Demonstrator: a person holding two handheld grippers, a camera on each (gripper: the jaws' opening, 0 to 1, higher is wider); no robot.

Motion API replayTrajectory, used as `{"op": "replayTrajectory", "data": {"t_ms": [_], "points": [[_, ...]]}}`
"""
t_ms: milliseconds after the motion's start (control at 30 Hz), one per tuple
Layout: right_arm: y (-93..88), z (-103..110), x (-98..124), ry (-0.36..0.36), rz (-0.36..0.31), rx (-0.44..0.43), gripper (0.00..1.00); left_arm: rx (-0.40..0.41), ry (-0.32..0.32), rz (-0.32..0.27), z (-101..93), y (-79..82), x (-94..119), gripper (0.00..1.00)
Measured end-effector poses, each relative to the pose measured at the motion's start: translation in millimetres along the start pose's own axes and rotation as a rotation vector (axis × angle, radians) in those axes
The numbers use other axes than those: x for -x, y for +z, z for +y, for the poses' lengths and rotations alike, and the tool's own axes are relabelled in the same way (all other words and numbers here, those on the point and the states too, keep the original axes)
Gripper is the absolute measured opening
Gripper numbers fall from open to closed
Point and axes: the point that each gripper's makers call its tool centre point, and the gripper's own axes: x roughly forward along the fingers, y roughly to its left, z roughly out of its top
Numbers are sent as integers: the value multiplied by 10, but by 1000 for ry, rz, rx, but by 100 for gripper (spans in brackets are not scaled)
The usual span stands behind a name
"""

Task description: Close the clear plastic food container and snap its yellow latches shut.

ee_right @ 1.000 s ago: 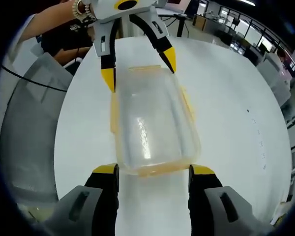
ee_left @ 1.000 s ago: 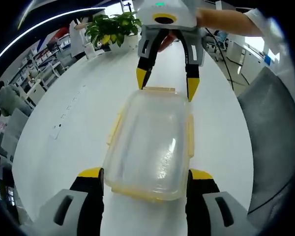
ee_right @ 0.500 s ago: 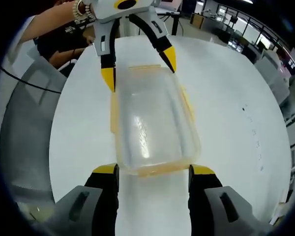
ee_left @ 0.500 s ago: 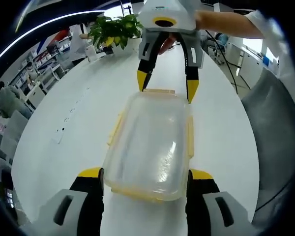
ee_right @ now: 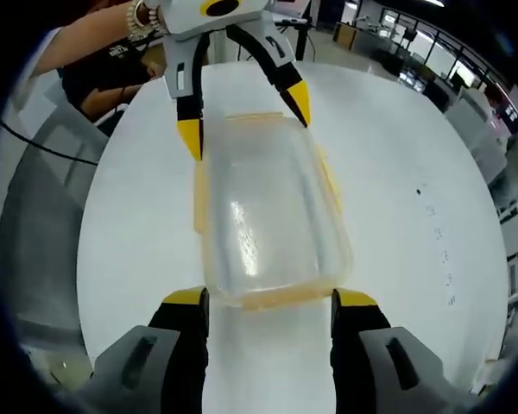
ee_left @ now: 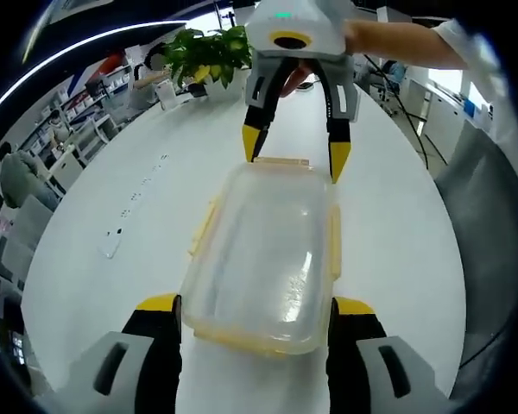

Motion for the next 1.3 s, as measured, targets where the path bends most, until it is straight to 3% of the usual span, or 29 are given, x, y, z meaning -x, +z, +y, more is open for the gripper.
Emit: {"op": "replayTrajectory", "data": {"t_ms": [367, 933, 1000, 1067, 1167, 1300], "points": [[-5, -129, 1, 2, -10, -11, 54, -9, -8, -2, 145, 47, -52, 65], [-17, -131, -3, -9, -23, -5, 54, -22, 31, 5, 140, 48, -100, 66], [-21, -130, 5, -17, -33, -7, 55, -33, 51, 9, 134, 40, -114, 66], [7, -211, 28, -74, -74, -2, 62, -68, 73, 21, 140, 7, -122, 67], [18, -214, 89, -72, -111, -53, 73, -28, 92, 30, 148, -34, -117, 72], [-60, -215, 161, -96, -98, -57, 67, 27, 128, 8, 196, -84, -54, 77]]}}
